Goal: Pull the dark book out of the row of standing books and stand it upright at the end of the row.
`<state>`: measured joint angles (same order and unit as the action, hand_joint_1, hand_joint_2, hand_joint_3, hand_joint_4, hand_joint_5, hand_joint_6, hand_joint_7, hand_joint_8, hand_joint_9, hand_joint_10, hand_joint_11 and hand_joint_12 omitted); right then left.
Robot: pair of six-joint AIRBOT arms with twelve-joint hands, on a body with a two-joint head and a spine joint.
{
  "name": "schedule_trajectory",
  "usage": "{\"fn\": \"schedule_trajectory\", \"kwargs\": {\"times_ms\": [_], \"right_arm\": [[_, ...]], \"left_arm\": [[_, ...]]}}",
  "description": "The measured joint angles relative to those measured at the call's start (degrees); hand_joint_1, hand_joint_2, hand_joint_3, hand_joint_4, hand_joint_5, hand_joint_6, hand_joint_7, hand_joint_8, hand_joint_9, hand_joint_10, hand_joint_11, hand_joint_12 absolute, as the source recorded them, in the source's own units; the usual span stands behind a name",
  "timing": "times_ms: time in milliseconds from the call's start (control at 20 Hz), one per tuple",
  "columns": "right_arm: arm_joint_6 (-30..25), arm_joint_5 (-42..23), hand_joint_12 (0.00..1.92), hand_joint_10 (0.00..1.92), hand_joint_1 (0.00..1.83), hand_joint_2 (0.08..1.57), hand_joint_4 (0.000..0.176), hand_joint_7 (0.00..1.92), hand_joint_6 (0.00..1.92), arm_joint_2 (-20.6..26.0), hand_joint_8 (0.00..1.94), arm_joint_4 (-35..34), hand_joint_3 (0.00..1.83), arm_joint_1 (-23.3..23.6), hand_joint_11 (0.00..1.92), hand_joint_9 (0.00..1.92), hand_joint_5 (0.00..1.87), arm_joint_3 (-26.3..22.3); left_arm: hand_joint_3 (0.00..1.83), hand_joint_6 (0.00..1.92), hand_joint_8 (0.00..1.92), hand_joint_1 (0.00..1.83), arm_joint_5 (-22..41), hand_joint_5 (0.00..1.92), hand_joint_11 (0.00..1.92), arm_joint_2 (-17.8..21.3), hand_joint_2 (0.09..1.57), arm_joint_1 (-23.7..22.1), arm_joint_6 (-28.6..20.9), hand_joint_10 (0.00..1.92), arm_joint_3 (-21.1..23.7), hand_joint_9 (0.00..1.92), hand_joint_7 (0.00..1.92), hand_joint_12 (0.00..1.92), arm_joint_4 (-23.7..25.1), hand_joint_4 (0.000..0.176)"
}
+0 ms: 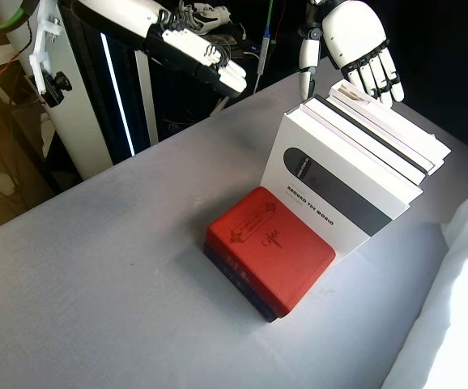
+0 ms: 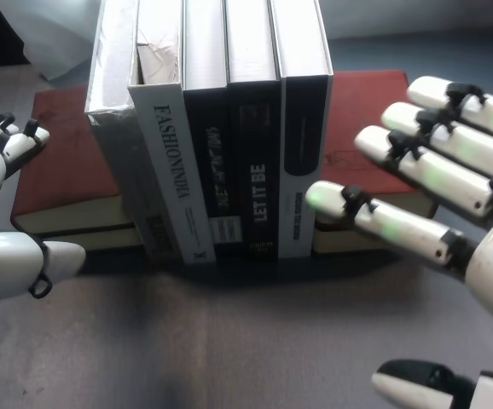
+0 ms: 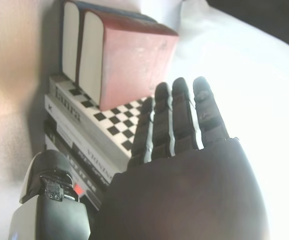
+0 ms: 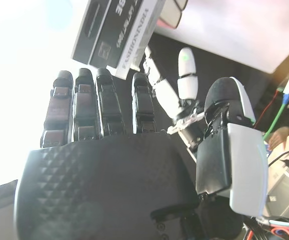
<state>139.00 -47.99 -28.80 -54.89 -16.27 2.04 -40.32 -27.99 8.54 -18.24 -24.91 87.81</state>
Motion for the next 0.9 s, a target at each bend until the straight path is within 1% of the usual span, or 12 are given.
{"fn": "schedule_trajectory", "kwargs": {"times_ms": [50,100,200,350,500,550,600,650,800,900], "right_arm": [[0.0,-0.7,0.09,0.01,0.00,1.09,0.000,0.08,0.00,0.0,0.00,-0.4,0.10,0.0,0.00,0.06,0.08,-0.1],[0.0,-1.6,0.06,0.00,0.00,1.11,0.000,0.07,0.00,-0.1,0.00,-0.8,0.05,0.0,0.00,0.05,0.08,-0.2],[0.0,-3.2,0.02,0.00,0.00,1.12,0.000,0.05,0.00,-0.6,0.00,-0.9,0.03,0.4,0.00,0.04,0.07,-0.2],[0.7,-5.5,0.01,0.00,0.00,1.11,0.000,0.04,0.00,-1.5,0.00,-2.6,0.02,2.3,0.00,0.02,0.06,-0.2],[6.6,-7.2,0.00,0.00,0.00,1.10,0.000,0.01,0.00,-3.8,0.00,-7.3,0.01,4.5,0.00,0.00,0.03,-0.2],[6.9,-7.7,0.00,0.00,0.00,1.09,0.000,0.01,0.00,-4.2,0.00,-7.7,0.01,4.9,0.00,0.00,0.04,-0.2],[7.2,-9.0,0.01,0.01,0.00,1.06,0.000,0.05,0.02,-5.0,0.01,-8.1,0.00,5.4,0.01,0.02,0.10,-0.2],[7.4,-9.8,0.01,0.01,0.00,1.06,0.000,0.05,0.02,-5.6,0.01,-8.0,0.00,5.6,0.01,0.02,0.10,-0.1],[7.2,-13.3,0.01,0.00,0.00,1.06,0.000,0.05,0.01,-9.4,0.01,-8.3,0.00,6.9,0.01,0.01,0.09,0.6],[7.2,-14.8,0.00,0.00,0.00,1.07,0.000,0.04,0.01,-11.2,0.00,-8.1,0.00,6.9,0.00,0.00,0.09,1.5]], "left_arm": [[0.03,0.00,0.00,0.00,-0.1,0.04,0.01,0.0,0.94,0.0,0.0,0.00,0.0,0.00,0.00,0.04,0.0,0.000],[0.03,0.00,0.00,0.00,0.0,0.04,0.00,0.0,0.95,-0.4,0.0,0.00,0.1,0.00,0.01,0.04,-0.2,0.000],[0.02,0.00,0.00,0.00,0.0,0.04,0.00,0.0,0.95,-0.5,0.0,0.00,0.3,0.01,0.01,0.04,0.2,0.000],[0.02,0.00,0.00,0.00,0.0,0.04,0.00,0.0,0.95,-0.5,0.0,0.00,0.3,0.00,0.01,0.04,0.0,0.000],[0.01,0.00,0.00,0.00,0.0,0.04,0.01,0.0,0.97,-0.5,0.1,0.01,0.3,0.01,0.02,0.02,0.0,0.000],[0.01,0.00,0.01,0.00,-0.1,0.04,0.02,0.0,0.97,-0.5,0.1,0.01,0.3,0.02,0.02,0.02,0.0,0.000],[0.01,0.00,0.00,0.00,-0.4,0.02,0.00,0.0,0.97,-0.5,0.0,0.00,0.3,0.00,0.00,0.01,0.0,0.000],[0.01,0.00,0.00,0.00,-0.5,0.02,0.00,0.0,0.97,-0.5,0.1,0.00,0.3,0.00,0.00,0.01,0.0,0.000],[0.01,0.00,0.00,0.00,-0.7,0.00,0.00,0.0,0.98,-0.5,0.0,0.00,0.3,0.00,0.00,0.02,0.0,0.000],[0.02,0.00,0.00,0.00,-1.4,0.01,0.00,0.0,1.00,-0.5,-0.2,0.00,0.0,0.00,0.00,0.02,0.0,0.000]]}}
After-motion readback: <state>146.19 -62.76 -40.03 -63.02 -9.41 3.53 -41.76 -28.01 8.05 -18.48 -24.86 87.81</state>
